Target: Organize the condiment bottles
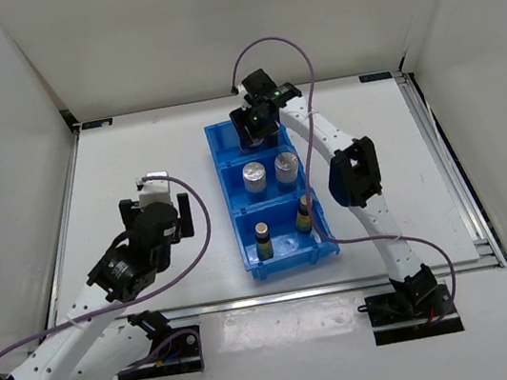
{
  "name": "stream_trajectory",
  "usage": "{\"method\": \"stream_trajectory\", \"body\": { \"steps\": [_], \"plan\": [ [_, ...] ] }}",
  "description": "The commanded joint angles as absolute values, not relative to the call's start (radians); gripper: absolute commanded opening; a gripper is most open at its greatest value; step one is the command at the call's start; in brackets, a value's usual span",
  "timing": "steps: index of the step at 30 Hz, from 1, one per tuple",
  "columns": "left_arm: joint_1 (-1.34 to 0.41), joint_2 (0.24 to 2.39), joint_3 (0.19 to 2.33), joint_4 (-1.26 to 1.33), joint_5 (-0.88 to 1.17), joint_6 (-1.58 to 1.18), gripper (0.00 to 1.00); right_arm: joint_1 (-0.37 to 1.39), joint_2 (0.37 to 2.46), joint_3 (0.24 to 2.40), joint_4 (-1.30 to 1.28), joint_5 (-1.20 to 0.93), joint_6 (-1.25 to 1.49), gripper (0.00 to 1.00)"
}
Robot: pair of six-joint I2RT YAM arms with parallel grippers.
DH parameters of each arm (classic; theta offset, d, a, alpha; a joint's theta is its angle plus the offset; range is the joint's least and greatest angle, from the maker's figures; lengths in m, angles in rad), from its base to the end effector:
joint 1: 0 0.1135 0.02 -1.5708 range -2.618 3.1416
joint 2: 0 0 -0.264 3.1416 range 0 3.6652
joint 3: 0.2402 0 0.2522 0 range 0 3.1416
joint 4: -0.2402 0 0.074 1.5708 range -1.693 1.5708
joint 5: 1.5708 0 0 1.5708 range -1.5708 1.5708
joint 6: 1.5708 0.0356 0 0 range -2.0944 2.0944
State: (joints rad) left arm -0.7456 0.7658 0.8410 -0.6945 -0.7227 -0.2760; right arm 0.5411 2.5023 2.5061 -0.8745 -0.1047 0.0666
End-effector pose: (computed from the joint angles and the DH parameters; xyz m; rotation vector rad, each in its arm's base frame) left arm 0.1272 -0.0855 0.3163 0.0860 2.0228 0.1547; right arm 0.4670 0.2850 0.2483 -0.6278 2.3947 0.3941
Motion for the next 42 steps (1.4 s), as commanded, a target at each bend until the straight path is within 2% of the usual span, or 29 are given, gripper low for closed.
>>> {"method": "stream_trajectory", "body": {
  "steps": [1, 2, 4, 6, 7, 9, 13, 16, 20, 21, 23, 25, 26, 27, 29, 30, 33, 37, 42],
  "plan": [
    [-0.75, 0.779, 0.833, -0.672, -0.739, -0.261, 1.0, 0.545, 2.491, 2.586, -0.761, -0.17, 0.044, 0.23],
    [-0.75, 0.779, 0.833, -0.672, -0.739, -0.261, 1.0, 0.545, 2.491, 2.586, -0.761, -0.17, 0.044, 0.25],
    [-0.75, 0.779, 0.833, -0.672, -0.739, -0.261, 1.0, 0.545, 2.5, 2.586, -0.761, -0.183, 0.044, 0.4],
    [-0.75, 0.779, 0.833, -0.672, -0.749, -0.261, 1.0, 0.545, 2.5, 2.586, -0.761, -0.183, 0.044, 0.67],
    [-0.75, 0.779, 0.833, -0.672, -0.749, -0.261, 1.0, 0.545, 2.491, 2.586, -0.752, -0.183, 0.044, 0.84],
    [-0.75, 0.779, 0.833, -0.672, -0.749, -0.261, 1.0, 0.545, 2.456, 2.586, -0.74, -0.183, 0.058, 1.0],
    [-0.75, 0.77, 0.833, -0.672, -0.749, -0.261, 1.0, 0.545, 2.359, 2.586, -0.667, -0.121, 0.083, 1.0],
    [-0.75, 0.761, 0.833, -0.672, -0.749, -0.261, 1.0, 0.545, 2.257, 2.586, -0.646, 0.041, 0.118, 1.0],
    [-0.75, 0.716, 0.833, -0.672, -0.758, -0.261, 1.0, 0.522, 2.028, 2.444, -0.624, 0.171, 0.172, 1.0],
    [-0.75, 0.681, 0.833, -0.672, -0.758, -0.261, 1.0, 0.512, 1.826, 2.289, -0.655, 0.251, 0.172, 1.0],
    [-0.75, 0.672, 0.833, -0.672, -0.758, -0.261, 1.0, 0.512, 1.774, 2.176, -0.701, 0.261, 0.158, 1.0],
    [-0.75, 0.66, 0.833, -0.672, -0.758, -0.261, 1.0, 0.512, 1.608, 2.032, -0.736, 0.261, 0.167, 1.0],
    [-0.75, 0.66, 0.833, -0.672, -0.758, -0.261, 1.0, 0.512, 1.542, 1.837, -0.736, 0.261, 0.167, 1.0],
    [-0.75, 0.66, 0.833, -0.672, -0.758, -0.261, 1.0, 0.512, 1.402, 1.73, -0.718, 0.235, 0.167, 1.0],
    [-0.75, 0.66, 0.844, -0.672, -0.758, -0.261, 1.0, 0.512, 1.259, 1.53, -0.675, 0.212, 0.19, 1.0],
    [-0.75, 0.649, 0.844, -0.681, -0.771, -0.261, 1.0, 0.512, 1.132, 1.365, -0.675, 0.197, 0.231, 1.0],
    [-0.75, 0.611, 0.844, -0.681, -0.799, -0.261, 1.0, 0.512, 0.956, 1.171, -0.716, 0.212, 0.303, 1.0],
    [-0.75, 0.592, 0.844, -0.681, -0.799, -0.261, 1.0, 0.512, 0.888, 1.14, -0.842, 0.345, 0.374, 1.0],
    [-0.75, 0.636, 0.844, -0.681, -0.788, -0.261, 1.0, 0.512, 0.868, 1.172, -0.894, 0.354, 0.364, 1.0]
  ]
}}
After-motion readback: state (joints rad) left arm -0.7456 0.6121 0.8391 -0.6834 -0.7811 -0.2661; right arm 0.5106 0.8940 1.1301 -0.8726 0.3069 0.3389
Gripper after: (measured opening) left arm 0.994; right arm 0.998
